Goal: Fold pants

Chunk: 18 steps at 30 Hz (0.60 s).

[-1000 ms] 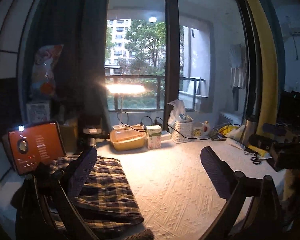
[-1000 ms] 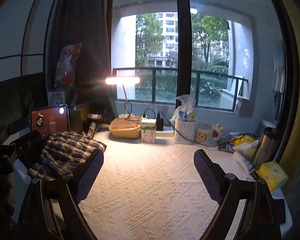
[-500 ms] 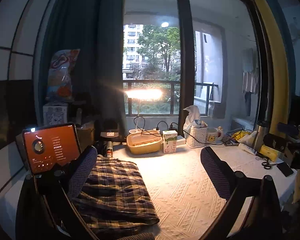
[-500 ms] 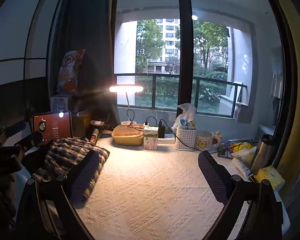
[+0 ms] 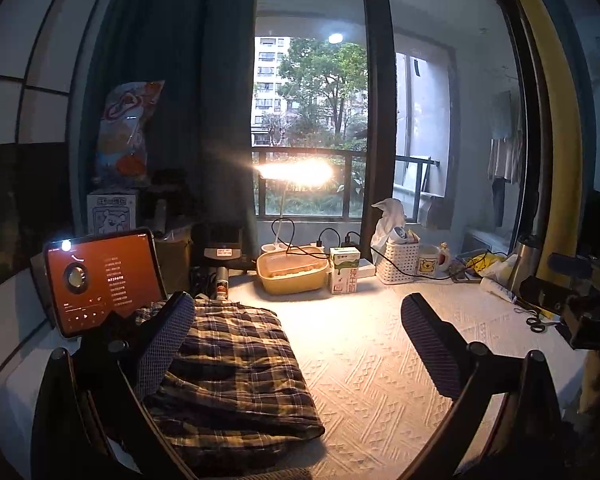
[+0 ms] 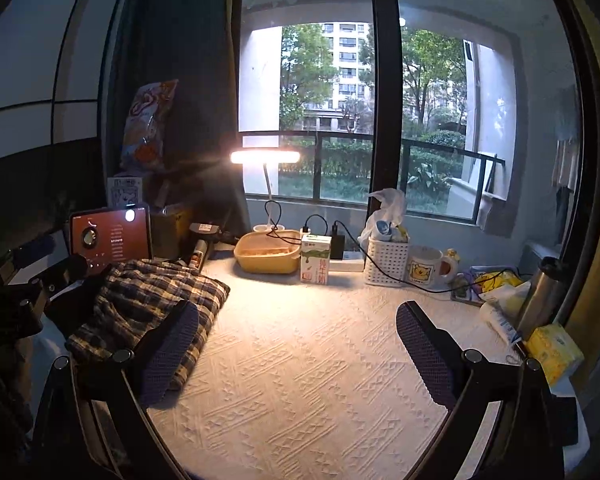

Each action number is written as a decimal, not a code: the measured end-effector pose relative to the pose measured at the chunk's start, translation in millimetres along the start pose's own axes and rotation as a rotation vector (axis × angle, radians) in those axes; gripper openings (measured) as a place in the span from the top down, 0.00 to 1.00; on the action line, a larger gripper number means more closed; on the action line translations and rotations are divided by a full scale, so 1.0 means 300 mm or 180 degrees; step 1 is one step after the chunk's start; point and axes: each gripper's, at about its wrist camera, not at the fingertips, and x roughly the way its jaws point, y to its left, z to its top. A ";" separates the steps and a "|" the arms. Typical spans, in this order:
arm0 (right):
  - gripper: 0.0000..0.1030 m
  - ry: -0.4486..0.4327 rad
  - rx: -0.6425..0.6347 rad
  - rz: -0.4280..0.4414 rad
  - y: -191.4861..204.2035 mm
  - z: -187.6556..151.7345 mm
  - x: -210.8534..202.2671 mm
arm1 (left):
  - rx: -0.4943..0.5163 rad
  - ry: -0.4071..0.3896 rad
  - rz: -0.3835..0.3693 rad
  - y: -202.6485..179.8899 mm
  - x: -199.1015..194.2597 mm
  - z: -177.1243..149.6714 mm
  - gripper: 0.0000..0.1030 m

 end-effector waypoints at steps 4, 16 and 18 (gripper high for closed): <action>0.03 -0.0007 0.0017 -0.0007 -0.009 -0.004 -0.004 | 0.0020 -0.0007 -0.0002 -0.010 -0.005 0.002 0.01; 0.03 0.0001 0.0026 -0.0009 -0.013 -0.005 -0.003 | 0.0036 0.0007 -0.0024 -0.019 -0.002 0.005 0.01; 0.03 0.0003 0.0025 -0.0011 -0.013 -0.005 -0.003 | 0.0035 0.0009 -0.0029 -0.020 -0.002 0.005 0.01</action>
